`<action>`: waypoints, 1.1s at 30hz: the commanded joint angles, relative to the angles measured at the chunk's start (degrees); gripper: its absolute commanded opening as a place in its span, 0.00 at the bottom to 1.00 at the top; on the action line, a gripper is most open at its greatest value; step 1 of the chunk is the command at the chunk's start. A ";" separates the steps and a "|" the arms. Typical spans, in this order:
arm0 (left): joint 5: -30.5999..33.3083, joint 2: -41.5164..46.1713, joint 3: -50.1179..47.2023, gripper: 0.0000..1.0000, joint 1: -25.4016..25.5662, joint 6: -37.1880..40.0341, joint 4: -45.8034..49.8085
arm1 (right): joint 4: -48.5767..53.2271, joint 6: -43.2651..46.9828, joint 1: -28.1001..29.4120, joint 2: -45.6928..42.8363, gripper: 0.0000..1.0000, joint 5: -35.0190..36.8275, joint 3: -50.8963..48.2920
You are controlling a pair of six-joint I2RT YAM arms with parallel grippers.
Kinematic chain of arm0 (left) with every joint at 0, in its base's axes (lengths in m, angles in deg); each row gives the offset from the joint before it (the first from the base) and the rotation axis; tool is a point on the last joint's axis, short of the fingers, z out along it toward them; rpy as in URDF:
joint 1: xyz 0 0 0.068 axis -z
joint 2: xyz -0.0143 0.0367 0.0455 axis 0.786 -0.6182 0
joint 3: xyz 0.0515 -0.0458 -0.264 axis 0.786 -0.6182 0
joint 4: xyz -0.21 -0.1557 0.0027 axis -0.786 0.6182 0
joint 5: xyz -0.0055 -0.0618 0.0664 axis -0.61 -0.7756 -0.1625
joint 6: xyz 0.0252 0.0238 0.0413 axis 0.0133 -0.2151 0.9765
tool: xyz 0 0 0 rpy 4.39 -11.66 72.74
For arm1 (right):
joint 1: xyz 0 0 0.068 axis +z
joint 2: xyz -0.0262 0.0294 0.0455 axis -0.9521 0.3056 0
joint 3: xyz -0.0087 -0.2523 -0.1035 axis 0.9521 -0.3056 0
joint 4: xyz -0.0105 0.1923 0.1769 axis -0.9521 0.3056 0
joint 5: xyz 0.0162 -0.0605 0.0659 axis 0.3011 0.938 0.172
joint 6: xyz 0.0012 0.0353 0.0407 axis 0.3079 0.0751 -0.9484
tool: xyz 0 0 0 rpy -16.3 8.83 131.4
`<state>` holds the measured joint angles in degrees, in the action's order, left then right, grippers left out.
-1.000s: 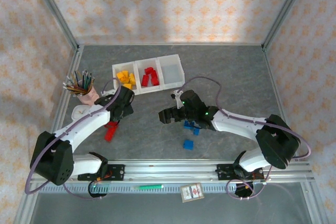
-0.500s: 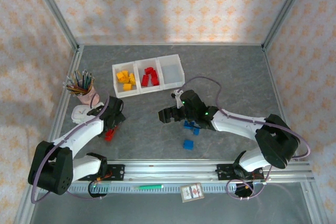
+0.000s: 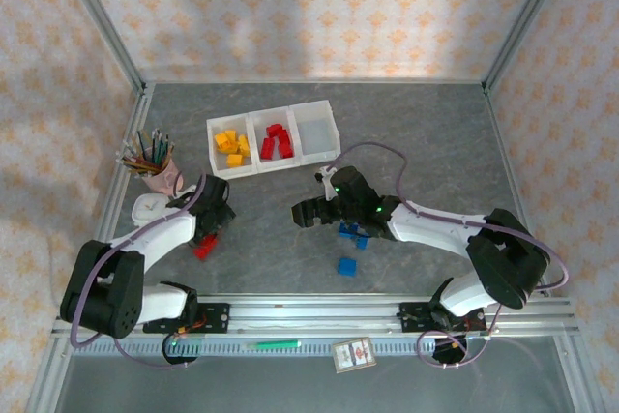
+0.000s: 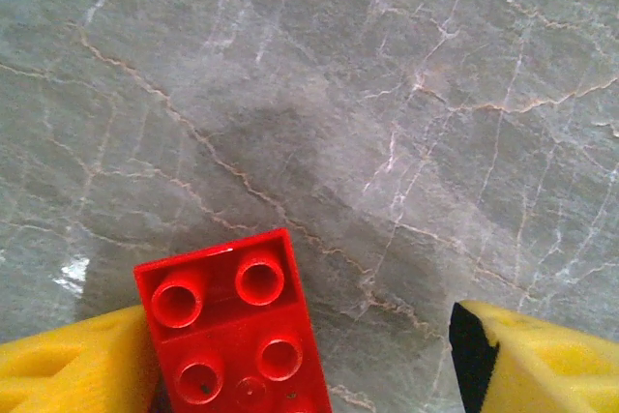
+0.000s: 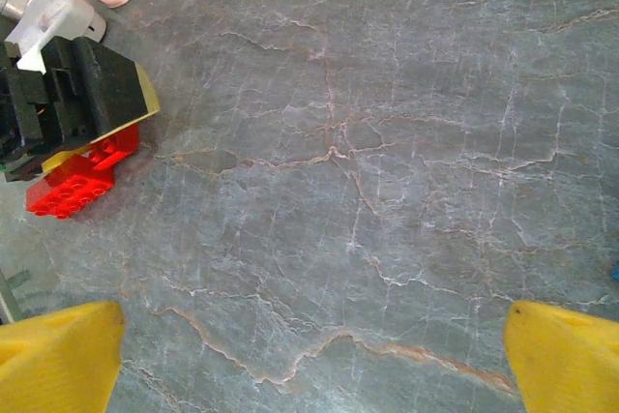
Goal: Sort the legos into containers by color
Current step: Pick up the lego from the middle-left of the table, then place the lego in the container.
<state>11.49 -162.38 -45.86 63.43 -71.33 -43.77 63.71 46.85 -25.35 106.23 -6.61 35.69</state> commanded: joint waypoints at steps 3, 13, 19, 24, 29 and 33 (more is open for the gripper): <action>-1.57 -1.06 -0.68 0.62 -0.28 1.21 -2.36 | -0.19 -0.57 0.26 0.61 1.00 1.15 1.18; -1.03 -0.61 0.12 0.36 -0.32 3.16 -1.78 | -0.45 -0.71 0.20 1.05 1.00 0.36 2.49; -2.35 1.51 2.31 0.23 0.13 4.09 -0.78 | -0.02 -0.93 -0.36 -0.50 1.00 0.50 3.59; -1.40 3.49 9.46 0.22 4.42 5.23 2.07 | 0.40 -1.97 -2.94 -3.37 1.00 0.95 3.91; 0.71 -0.90 21.02 0.22 11.15 7.10 3.07 | 1.71 -2.65 -6.75 -5.25 1.00 2.95 4.06; 1.04 -9.30 31.51 0.22 14.32 11.05 1.13 | 2.84 -4.81 -10.00 -5.81 1.00 5.58 4.36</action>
<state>10.62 -166.58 -19.87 76.48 -64.36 -42.11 64.98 44.00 -33.66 101.66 -4.22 38.21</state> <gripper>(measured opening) 0.303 0.996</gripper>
